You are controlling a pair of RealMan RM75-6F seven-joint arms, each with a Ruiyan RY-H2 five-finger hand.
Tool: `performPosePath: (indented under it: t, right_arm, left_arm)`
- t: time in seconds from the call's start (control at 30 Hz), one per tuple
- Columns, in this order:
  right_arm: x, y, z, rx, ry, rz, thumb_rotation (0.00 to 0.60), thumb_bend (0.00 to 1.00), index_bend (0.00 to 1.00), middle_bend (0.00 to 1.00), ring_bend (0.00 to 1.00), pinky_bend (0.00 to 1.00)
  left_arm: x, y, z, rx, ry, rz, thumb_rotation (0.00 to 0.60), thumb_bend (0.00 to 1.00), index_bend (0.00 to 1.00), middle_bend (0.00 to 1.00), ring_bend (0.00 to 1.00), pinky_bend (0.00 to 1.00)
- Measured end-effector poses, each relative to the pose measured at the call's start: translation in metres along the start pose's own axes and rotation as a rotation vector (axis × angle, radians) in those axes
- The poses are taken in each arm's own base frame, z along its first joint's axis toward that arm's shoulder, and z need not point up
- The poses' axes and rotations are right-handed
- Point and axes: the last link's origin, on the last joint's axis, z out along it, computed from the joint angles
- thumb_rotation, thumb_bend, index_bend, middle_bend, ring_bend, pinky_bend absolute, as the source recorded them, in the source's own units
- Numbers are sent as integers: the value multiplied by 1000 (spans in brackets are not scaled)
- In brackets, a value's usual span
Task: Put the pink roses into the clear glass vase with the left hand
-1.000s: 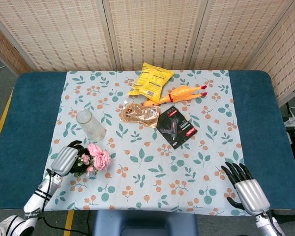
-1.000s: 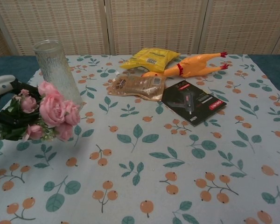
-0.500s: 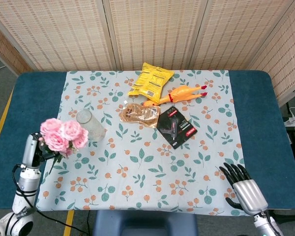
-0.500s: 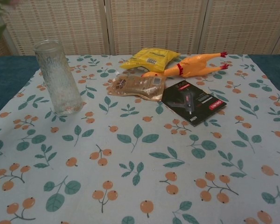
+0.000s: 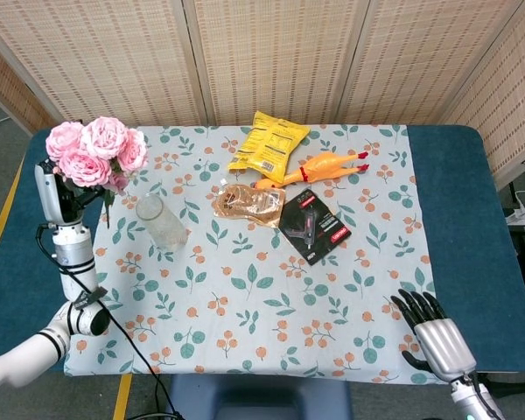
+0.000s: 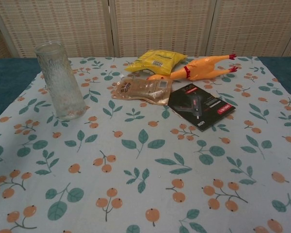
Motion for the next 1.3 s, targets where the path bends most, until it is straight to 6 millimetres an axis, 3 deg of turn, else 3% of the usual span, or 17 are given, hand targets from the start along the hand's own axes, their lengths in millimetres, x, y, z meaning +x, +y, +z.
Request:
performPosePath:
  t: [0.17, 0.37, 0.83, 1.3]
  right_arm:
    - [0, 2, 4, -15, -6, 5, 600, 145, 0, 0, 0, 0]
    - [0, 3, 6, -18, -10, 9, 600, 145, 0, 0, 0, 0]
    - [0, 6, 11, -28, -19, 13, 600, 145, 0, 0, 0, 0]
    - [3, 7, 10, -30, -10, 18, 600, 145, 0, 0, 0, 0]
  left_arm:
    - [-20, 0, 30, -24, 11, 4, 600, 596, 648, 738, 437, 163]
    - [-44, -10, 44, -13, 3, 29, 600, 597, 650, 736, 438, 161]
    - [-75, -36, 26, 62, -52, 37, 600, 597, 655, 736, 436, 153]
    - [-81, -52, 6, 112, -88, 78, 600, 595, 654, 731, 424, 149]
